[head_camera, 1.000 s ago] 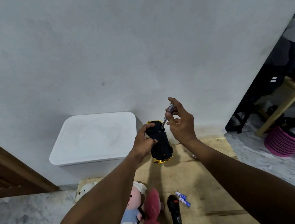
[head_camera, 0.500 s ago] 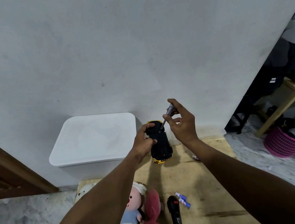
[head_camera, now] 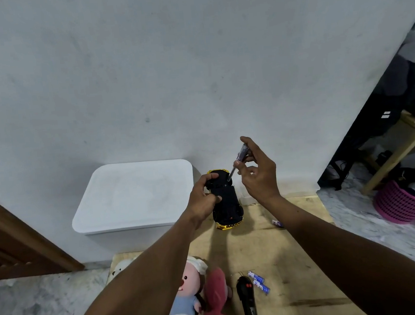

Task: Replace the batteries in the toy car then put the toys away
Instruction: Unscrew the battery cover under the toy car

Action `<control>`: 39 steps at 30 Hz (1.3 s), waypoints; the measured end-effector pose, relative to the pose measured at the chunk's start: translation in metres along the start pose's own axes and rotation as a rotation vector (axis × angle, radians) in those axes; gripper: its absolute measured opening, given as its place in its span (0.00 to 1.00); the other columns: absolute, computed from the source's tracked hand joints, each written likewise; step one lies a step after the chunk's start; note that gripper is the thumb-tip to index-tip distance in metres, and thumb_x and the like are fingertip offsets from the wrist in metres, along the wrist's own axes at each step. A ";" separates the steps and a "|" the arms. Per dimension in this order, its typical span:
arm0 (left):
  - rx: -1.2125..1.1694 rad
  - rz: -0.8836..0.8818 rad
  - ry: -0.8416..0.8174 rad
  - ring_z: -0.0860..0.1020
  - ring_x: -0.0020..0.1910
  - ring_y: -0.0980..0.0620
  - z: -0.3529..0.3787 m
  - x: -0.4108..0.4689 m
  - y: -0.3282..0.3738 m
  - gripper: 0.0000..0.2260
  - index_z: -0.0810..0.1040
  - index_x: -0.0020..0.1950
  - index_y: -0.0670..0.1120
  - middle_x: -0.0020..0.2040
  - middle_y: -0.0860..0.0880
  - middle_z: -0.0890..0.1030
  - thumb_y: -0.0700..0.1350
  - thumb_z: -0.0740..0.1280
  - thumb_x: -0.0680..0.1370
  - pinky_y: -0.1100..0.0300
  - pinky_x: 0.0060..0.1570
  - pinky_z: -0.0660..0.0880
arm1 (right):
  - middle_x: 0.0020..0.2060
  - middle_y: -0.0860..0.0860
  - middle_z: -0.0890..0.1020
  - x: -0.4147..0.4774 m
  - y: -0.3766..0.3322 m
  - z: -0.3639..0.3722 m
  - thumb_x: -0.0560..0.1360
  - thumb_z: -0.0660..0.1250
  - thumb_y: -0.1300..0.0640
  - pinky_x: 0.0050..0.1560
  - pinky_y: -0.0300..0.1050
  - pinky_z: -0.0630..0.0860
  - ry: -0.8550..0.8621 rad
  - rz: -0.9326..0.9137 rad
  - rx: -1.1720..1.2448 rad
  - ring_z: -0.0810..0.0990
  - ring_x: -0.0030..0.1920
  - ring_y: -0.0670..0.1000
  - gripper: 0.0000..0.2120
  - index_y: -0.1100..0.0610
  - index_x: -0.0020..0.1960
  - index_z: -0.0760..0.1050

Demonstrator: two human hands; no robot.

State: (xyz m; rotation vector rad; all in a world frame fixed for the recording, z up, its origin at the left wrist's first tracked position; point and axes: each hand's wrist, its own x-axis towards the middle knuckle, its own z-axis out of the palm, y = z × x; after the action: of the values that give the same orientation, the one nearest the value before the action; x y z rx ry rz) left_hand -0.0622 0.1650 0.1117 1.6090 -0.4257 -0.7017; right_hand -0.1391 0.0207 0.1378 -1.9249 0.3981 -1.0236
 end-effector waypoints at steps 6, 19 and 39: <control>0.000 0.012 0.004 0.79 0.51 0.45 0.000 -0.002 0.001 0.28 0.74 0.66 0.49 0.57 0.51 0.75 0.25 0.61 0.72 0.45 0.55 0.81 | 0.47 0.49 0.82 -0.001 -0.005 0.000 0.74 0.72 0.64 0.37 0.44 0.82 -0.019 -0.047 -0.002 0.82 0.46 0.46 0.26 0.47 0.69 0.73; 0.004 0.010 -0.001 0.79 0.52 0.45 -0.002 -0.003 0.001 0.28 0.74 0.65 0.50 0.55 0.53 0.76 0.25 0.61 0.72 0.45 0.55 0.80 | 0.47 0.51 0.81 -0.001 -0.009 0.001 0.73 0.72 0.64 0.36 0.47 0.82 -0.011 -0.041 0.006 0.81 0.44 0.46 0.25 0.48 0.67 0.75; -0.002 0.011 0.000 0.78 0.52 0.45 -0.003 -0.004 0.005 0.28 0.74 0.65 0.50 0.56 0.51 0.75 0.25 0.61 0.72 0.47 0.54 0.80 | 0.49 0.51 0.81 0.001 -0.011 0.000 0.74 0.71 0.67 0.40 0.47 0.83 -0.012 -0.021 0.031 0.82 0.46 0.46 0.24 0.50 0.67 0.75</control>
State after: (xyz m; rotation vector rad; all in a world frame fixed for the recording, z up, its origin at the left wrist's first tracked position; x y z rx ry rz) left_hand -0.0628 0.1689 0.1172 1.6043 -0.4332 -0.6936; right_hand -0.1393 0.0261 0.1477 -1.9097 0.3540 -1.0259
